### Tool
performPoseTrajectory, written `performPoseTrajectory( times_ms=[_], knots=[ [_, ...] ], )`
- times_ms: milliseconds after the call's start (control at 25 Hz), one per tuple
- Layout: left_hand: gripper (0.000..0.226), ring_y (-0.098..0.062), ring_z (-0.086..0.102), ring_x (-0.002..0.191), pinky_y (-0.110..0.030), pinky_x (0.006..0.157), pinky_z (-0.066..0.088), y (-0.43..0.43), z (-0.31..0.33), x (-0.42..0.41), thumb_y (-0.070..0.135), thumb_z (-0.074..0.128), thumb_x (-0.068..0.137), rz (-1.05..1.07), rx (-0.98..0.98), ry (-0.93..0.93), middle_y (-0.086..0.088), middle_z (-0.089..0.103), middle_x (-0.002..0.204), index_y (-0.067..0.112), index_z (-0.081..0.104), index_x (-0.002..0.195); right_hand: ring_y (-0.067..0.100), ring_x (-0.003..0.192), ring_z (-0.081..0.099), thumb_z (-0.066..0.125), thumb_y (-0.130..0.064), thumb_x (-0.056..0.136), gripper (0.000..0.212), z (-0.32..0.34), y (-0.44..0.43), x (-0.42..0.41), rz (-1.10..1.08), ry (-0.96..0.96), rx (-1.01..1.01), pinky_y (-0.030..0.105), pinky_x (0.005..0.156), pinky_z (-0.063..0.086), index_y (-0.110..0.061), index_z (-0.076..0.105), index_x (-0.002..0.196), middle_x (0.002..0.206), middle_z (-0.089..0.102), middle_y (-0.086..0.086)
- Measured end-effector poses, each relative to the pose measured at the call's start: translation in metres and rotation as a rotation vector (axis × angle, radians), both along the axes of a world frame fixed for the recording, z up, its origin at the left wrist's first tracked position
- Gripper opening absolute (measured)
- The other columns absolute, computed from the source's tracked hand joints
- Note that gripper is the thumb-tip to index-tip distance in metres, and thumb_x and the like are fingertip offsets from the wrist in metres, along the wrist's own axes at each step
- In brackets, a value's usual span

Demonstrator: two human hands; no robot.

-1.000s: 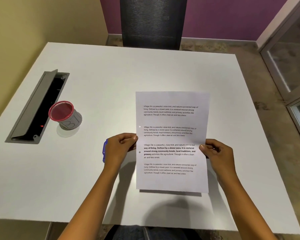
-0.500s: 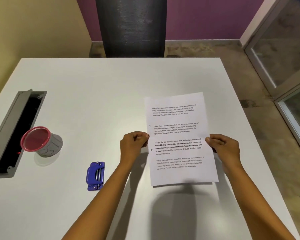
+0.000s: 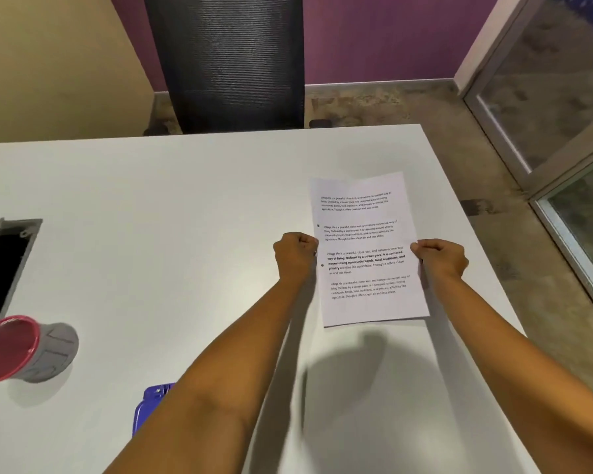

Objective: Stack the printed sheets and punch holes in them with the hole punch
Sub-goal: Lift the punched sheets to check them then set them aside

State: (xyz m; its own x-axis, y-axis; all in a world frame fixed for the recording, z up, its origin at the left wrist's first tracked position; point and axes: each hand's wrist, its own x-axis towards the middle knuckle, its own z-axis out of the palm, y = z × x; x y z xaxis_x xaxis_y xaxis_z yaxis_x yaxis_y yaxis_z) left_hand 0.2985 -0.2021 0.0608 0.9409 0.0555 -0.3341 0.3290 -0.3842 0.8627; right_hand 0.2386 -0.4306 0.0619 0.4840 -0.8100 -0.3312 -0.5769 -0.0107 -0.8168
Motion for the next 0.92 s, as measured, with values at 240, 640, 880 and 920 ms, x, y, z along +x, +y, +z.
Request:
performPoseTrajectory(
  times_ms=[240, 640, 880, 920],
  knots=[
    [0.017, -0.018, 0.042, 0.065, -0.025, 0.059, 0.035, -0.027, -0.019, 0.014, -0.001, 0.054, 0.081, -0.078, 0.090, 0.062, -0.013, 0.056, 0.066, -0.002, 0.064, 0.066, 0.019, 0.077, 0.060, 0.076, -0.001, 0.076, 0.020, -0.026, -0.029, 0.022, -0.021, 0.103, -0.041, 0.016, 0.079, 0.042, -0.003, 0.075, 0.096, 0.096, 0.072, 0.015],
    [0.024, -0.013, 0.024, 0.048, -0.023, 0.048, 0.025, -0.035, -0.037, 0.015, -0.003, 0.049, 0.079, -0.115, 0.245, 0.017, -0.001, 0.034, 0.051, 0.003, 0.045, 0.056, 0.012, 0.083, 0.058, 0.075, 0.002, 0.076, 0.011, -0.046, -0.036, 0.024, 0.019, 0.172, -0.163, 0.018, 0.079, 0.041, -0.004, 0.077, 0.085, 0.094, 0.075, 0.015],
    [0.017, -0.022, 0.042, 0.061, -0.028, 0.057, 0.034, -0.040, -0.041, 0.016, 0.000, 0.053, 0.081, -0.105, 0.283, 0.012, -0.011, 0.054, 0.067, 0.002, 0.053, 0.064, 0.030, 0.098, 0.067, 0.077, -0.002, 0.075, 0.015, -0.049, -0.039, 0.024, 0.051, 0.228, -0.226, 0.020, 0.079, 0.042, -0.001, 0.074, 0.090, 0.100, 0.074, 0.017],
    [0.017, -0.021, 0.043, 0.061, -0.028, 0.057, 0.034, -0.039, -0.041, 0.016, 0.000, 0.054, 0.080, -0.099, 0.282, 0.009, -0.010, 0.054, 0.066, 0.003, 0.052, 0.064, 0.031, 0.099, 0.066, 0.078, -0.004, 0.075, 0.017, -0.049, -0.039, 0.023, 0.056, 0.233, -0.234, 0.021, 0.079, 0.041, 0.000, 0.073, 0.091, 0.101, 0.073, 0.017]
  ],
)
